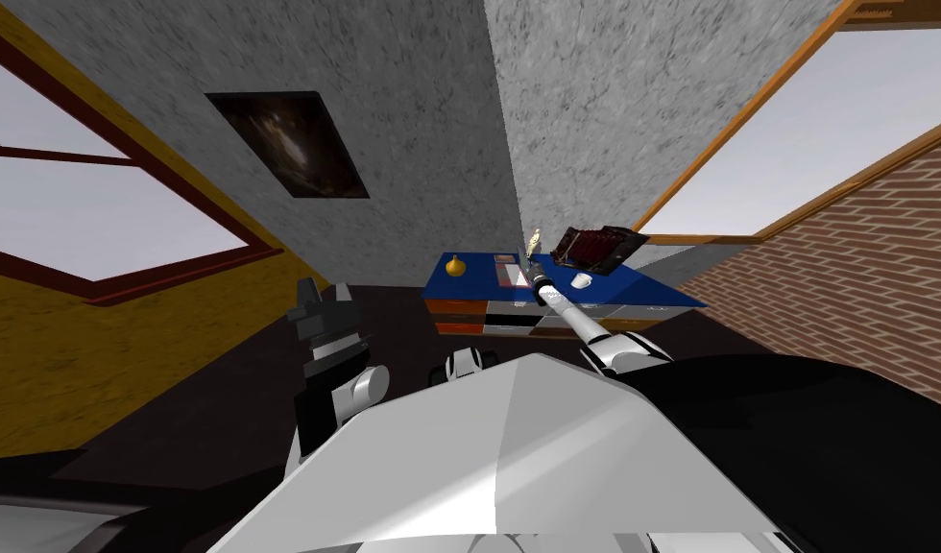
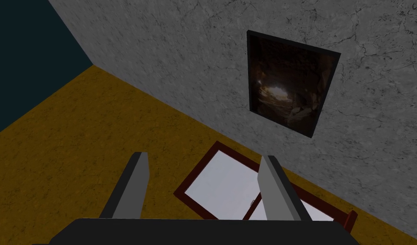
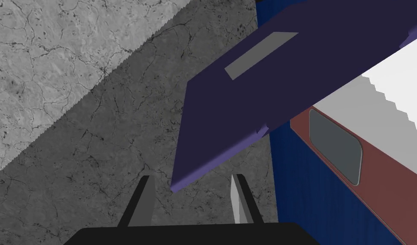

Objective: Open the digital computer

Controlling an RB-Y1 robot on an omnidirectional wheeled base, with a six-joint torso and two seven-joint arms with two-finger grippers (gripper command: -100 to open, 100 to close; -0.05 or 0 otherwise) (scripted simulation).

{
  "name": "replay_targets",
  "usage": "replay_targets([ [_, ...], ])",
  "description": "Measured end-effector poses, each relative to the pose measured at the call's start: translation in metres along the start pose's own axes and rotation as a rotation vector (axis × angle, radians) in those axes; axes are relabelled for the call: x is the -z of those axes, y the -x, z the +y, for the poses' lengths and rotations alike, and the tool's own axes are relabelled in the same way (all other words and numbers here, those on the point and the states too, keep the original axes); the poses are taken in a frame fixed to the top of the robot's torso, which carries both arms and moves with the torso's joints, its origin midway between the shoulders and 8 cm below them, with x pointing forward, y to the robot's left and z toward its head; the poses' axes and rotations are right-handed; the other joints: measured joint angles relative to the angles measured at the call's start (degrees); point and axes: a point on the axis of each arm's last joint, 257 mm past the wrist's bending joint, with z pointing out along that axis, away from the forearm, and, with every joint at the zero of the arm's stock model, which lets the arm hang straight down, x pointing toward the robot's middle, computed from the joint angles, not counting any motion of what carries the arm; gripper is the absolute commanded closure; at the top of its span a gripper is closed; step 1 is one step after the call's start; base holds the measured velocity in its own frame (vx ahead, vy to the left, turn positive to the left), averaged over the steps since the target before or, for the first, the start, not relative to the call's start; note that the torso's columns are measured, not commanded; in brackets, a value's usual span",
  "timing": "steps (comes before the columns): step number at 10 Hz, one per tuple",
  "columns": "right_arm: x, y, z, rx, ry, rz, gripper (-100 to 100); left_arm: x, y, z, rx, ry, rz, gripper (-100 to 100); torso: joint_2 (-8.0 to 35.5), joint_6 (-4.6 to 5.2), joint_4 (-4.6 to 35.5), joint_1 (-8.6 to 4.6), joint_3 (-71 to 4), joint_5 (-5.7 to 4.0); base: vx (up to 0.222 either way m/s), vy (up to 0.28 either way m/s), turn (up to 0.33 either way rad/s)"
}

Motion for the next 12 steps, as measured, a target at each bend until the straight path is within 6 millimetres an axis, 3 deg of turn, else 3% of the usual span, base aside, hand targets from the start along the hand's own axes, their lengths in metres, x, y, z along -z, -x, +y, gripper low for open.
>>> replay_targets([
  [10,0.04,-0.009,0.045,0.389,0.001,-0.005,100,0.0,0.0,0.0,0.0,0.0,0.0,0,0.02,-0.1,0.05,0.37,0.03,0.12,0.059,0.051,-0.016],
  [12,0.039,-0.02,0.044,0.413,-0.007,0.025,100,0.0,0.0,0.0,0.0,0.0,0.0,0,0.18,-0.31,0.1,0.12,0.13,0.02,-0.104,-0.067,0.431],
])
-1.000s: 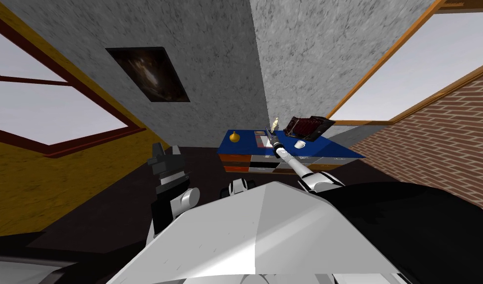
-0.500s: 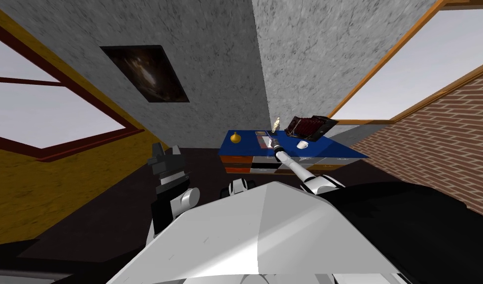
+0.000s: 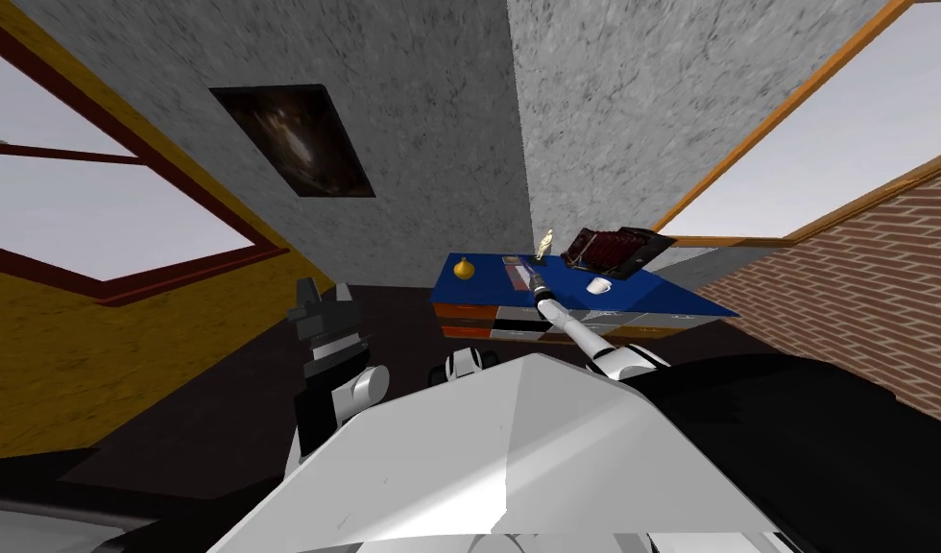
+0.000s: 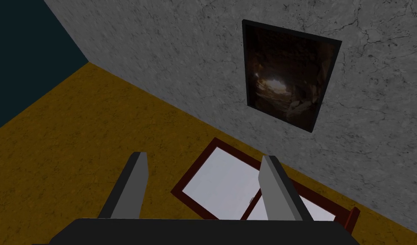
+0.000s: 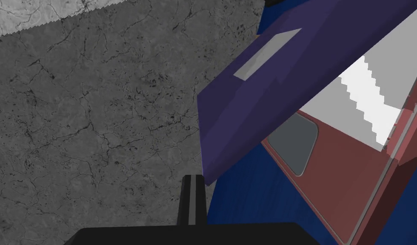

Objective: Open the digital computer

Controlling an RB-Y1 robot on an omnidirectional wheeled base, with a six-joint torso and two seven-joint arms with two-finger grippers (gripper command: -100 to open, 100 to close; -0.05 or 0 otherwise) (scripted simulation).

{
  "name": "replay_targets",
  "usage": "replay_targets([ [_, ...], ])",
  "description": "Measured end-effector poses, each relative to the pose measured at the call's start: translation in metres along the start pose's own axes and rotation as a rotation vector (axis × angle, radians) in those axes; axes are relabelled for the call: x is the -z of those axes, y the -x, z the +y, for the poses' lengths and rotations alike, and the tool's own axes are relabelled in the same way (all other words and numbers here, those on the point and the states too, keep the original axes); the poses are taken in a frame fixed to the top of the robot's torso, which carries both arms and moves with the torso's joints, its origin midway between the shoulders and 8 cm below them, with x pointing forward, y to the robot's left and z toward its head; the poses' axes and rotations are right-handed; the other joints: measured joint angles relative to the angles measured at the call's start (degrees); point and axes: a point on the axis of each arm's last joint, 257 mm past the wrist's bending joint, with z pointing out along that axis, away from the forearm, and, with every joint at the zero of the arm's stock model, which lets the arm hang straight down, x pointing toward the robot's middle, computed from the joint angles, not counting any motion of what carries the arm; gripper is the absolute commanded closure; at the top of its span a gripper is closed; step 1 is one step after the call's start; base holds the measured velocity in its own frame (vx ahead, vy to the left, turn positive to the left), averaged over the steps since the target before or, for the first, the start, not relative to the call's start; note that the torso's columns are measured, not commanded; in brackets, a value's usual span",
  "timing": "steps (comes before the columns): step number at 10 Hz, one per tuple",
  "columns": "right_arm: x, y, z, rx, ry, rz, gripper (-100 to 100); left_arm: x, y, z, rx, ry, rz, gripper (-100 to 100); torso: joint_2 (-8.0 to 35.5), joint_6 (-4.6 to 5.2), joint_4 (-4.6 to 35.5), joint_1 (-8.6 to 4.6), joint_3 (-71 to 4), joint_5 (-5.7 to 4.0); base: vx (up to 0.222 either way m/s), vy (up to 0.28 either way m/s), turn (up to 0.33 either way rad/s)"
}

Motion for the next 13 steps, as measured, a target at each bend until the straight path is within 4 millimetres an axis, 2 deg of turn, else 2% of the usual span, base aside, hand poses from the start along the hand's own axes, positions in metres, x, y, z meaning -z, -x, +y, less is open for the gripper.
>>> replay_targets([
  [2,-0.002,-0.023,0.003,0.049,-0.01,0.071,100,0.0,0.0,0.0,0.0,0.0,0.0,0,0.06,0.29,0.03,0.13,0.04,0.07,-0.126,-0.084,0.291],
  [3,-0.003,-0.031,0.006,0.069,-0.01,0.107,-100,0.0,0.0,0.0,0.0,0.0,0.0,0,-0.09,0.18,-0.02,0.33,-0.06,0.12,-0.068,-0.006,0.076],
  [5,-0.011,-0.042,-0.005,0.073,-0.013,0.107,-100,0.0,0.0,0.0,0.0,0.0,0.0,0,-0.36,0.26,-0.11,0.65,-0.24,0.22,-0.006,0.072,-0.081],
  [11,-0.032,-0.067,-0.04,0.066,-0.015,0.095,-100,0.0,0.0,0.0,0.0,0.0,0.0,0,-0.02,0.24,-0.01,0.26,-0.02,0.1,-0.007,0.048,-0.013],
  [12,-0.032,-0.067,-0.04,0.067,-0.013,0.093,0,0.0,0.0,0.0,0.0,0.0,0.0,0,-0.08,0.24,-0.02,0.23,-0.05,0.09,0.0,0.0,0.0],
  [13,-0.032,-0.067,-0.04,0.067,-0.013,0.093,0,0.0,0.0,0.0,0.0,0.0,0.0,0,-0.11,0.24,-0.03,0.23,-0.08,0.09,0.0,0.0,0.0],
])
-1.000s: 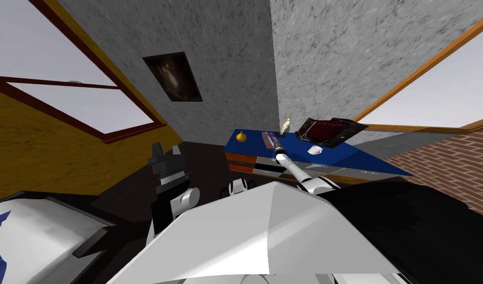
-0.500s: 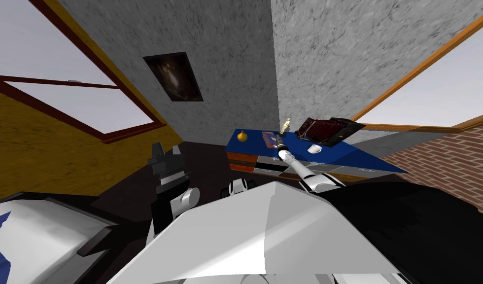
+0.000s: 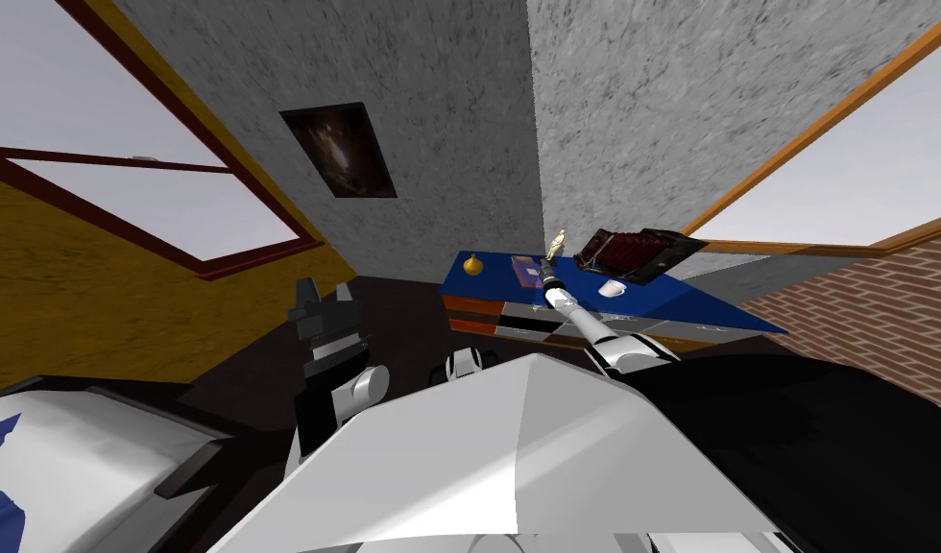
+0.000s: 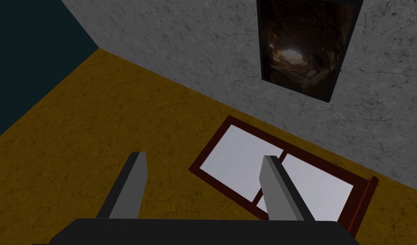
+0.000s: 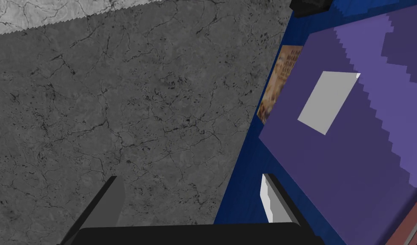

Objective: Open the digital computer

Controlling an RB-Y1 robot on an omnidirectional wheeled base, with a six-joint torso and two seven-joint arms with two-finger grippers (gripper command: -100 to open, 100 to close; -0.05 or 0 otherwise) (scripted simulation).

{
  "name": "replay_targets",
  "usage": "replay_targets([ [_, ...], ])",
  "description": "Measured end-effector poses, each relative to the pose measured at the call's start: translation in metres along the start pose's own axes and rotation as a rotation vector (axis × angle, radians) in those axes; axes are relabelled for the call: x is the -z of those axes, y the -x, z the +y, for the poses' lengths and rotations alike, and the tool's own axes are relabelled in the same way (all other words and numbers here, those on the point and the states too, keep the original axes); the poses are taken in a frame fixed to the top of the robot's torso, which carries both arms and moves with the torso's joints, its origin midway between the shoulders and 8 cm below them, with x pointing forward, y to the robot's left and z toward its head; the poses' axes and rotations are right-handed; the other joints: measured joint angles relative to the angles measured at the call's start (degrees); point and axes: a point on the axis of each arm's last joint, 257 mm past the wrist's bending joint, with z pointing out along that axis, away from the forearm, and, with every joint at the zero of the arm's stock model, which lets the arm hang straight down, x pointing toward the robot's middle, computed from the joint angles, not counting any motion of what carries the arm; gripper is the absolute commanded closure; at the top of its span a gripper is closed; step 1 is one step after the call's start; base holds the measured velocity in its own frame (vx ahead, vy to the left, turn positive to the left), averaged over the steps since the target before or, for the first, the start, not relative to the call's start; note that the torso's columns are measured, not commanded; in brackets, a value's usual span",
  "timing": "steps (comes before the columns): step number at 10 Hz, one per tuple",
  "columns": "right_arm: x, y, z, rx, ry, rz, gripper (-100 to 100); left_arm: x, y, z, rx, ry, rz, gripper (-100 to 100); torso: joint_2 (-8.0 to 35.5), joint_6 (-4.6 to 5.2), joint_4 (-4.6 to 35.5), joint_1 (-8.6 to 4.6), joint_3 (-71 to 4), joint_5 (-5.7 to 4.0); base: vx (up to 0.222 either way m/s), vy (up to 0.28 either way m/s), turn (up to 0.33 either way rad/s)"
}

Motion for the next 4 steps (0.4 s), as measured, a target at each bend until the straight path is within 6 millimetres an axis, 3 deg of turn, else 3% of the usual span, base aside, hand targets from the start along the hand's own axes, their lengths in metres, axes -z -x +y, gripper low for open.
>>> replay_targets([
  [4,0.0,0.0,0.0,0.0,0.0,0.0,0,0.0,0.0,0.0,0.0,0.0,0.0,0,0.05,0.0,0.02,0.09,0.03,0.03,0.0,0.0,0.0],
])
